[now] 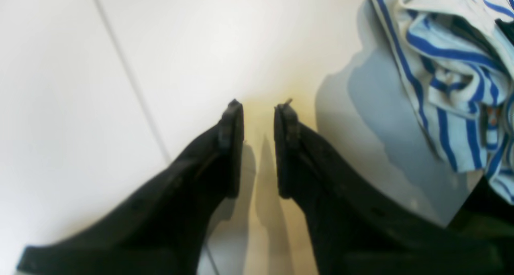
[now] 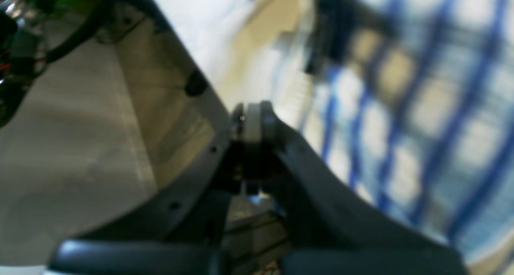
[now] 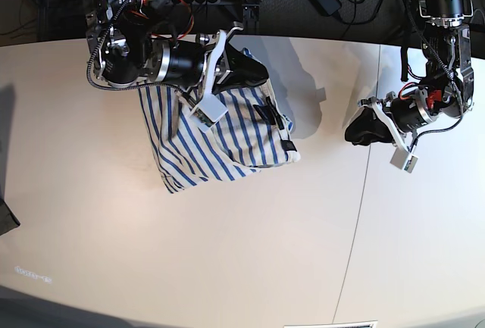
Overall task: Fold the T-shirt properly
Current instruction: 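Lower the folded bundle onto the table, right gripper holding it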
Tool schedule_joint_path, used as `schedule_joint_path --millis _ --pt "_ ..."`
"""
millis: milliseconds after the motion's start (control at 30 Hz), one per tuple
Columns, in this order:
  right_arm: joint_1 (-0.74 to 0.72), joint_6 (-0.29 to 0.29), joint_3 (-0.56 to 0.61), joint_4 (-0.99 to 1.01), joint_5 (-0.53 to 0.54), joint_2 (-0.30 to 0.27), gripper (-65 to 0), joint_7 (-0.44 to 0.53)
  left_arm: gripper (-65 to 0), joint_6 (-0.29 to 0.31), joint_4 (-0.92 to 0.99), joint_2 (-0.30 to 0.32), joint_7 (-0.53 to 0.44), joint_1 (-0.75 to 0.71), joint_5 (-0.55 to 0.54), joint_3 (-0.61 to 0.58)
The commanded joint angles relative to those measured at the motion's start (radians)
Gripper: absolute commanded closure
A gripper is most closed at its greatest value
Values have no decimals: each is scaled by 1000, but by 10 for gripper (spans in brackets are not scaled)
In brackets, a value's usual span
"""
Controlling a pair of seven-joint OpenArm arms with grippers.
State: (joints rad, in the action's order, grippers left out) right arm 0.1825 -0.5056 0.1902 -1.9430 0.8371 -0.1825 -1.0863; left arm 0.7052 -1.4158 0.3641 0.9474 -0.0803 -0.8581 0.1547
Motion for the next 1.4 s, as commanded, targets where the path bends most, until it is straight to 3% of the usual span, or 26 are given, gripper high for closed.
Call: schedule_joint_path --millis 0,233,333,467,700,867,1067,1200,1367 --pt "-24 -78 -4 -19 19 2 0 36 -146 -7 -19 19 -7 14 -39 21" --pt "-187 -79 -49 -19 3 42 0 57 -146 -7 -171 22 127 0 -200 140" --pt "-272 -78 -60 -12 -136 42 0 137 -145 -7 -314 22 127 -43 -200 127" --pt "-378 -76 -60 66 -323 51 0 205 -145 -7 -469 21 125 -132 -188 18" --pt "-590 -76 -60 424 -365 50 0 231 -145 -7 -575 14 72 -192 -84 -246" --pt "-700 -76 -60 647 -439 47 0 257 -145 -7 -575 -16 66 -192 -8 -371" --pt "-739 -77 -59 769 -410 47 0 228 -145 -7 -566 -49 18 -191 51 -402" --pt "-700 -78 -59 765 -283 44 0 118 -145 -7 -503 -51 -37 -168 127 -402" --pt "-585 -78 -60 674 -182 3 0 117 -145 -7 -336 -25 -61 -67 146 -403"
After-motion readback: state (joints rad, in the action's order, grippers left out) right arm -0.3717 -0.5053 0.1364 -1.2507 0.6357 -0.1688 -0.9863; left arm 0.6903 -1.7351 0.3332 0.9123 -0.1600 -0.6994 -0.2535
